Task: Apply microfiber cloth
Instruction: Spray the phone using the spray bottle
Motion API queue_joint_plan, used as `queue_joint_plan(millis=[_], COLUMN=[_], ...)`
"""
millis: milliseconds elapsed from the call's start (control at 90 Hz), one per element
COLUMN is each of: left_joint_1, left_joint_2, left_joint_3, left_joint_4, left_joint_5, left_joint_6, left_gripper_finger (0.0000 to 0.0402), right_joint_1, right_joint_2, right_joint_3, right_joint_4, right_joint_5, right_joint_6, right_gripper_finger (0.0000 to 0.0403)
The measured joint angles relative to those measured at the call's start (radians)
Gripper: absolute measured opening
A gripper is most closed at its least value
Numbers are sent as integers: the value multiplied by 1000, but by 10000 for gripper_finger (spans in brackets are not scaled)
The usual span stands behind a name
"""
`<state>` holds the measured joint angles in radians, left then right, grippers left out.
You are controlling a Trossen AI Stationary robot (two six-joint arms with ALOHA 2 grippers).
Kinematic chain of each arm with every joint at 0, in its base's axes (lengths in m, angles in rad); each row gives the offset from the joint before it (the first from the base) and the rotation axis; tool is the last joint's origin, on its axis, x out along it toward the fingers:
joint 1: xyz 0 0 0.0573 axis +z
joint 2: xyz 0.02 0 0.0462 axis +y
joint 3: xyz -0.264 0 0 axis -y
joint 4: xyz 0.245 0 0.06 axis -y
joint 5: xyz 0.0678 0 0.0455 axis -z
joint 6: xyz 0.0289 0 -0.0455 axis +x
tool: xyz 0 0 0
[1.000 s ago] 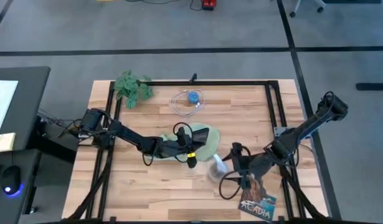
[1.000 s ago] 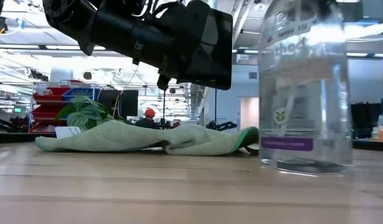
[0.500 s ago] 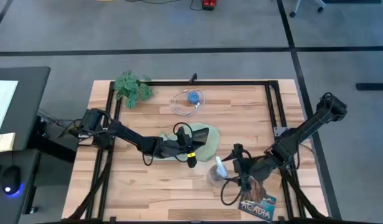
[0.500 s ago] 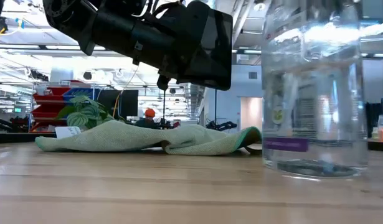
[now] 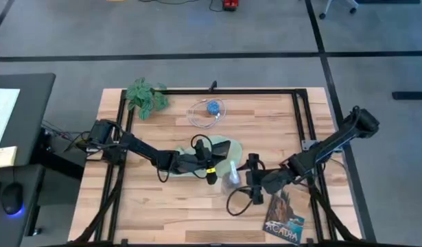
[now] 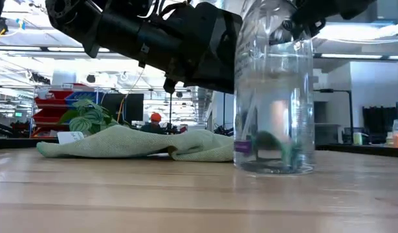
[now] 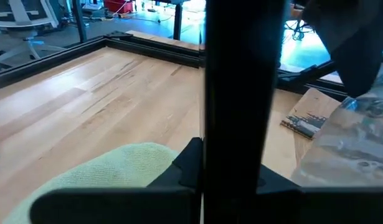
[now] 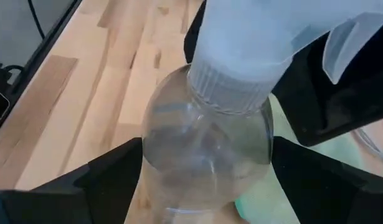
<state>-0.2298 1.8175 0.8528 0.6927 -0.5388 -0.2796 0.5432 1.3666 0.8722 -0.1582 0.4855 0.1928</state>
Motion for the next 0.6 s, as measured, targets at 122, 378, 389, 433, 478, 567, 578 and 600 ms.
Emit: queue_joint_plan(millis=[122, 378, 389, 433, 478, 567, 578, 600], left_joint_1=[-8, -24, -22, -17, -11, 5, 7, 8], left_joint_2=[0, 0, 0, -1, -8, -37, -42, -51], left_joint_3=[0, 0, 0, 0, -2, -16, -19, -26], left_joint_4=[0, 1, 1, 1, -1, 4, 4, 3], left_joint_5=[-15, -76, -76, -75, -71, -51, -49, -48], left_joint_6=[13, 9, 8, 4, -9, -32, -32, -33], left_gripper_finger=[13, 13, 13, 12, 10, 8, 8, 8], right_joint_1=[-1, -34, -38, -50, -64, -85, -86, -90], right_joint_2=[-44, -70, -70, -69, -69, -70, -70, -70], right_joint_3=[0, 1, 1, 1, 1, 1, 1, 1], right_joint_4=[-19, -16, -16, -16, -11, 3, 7, 16], right_joint_5=[20, 12, 12, 8, 8, 9, 9, 9], right_joint_6=[0, -59, -59, -59, -55, -64, -68, -74], right_gripper_finger=[336, 334, 334, 336, 339, 353, 355, 360])
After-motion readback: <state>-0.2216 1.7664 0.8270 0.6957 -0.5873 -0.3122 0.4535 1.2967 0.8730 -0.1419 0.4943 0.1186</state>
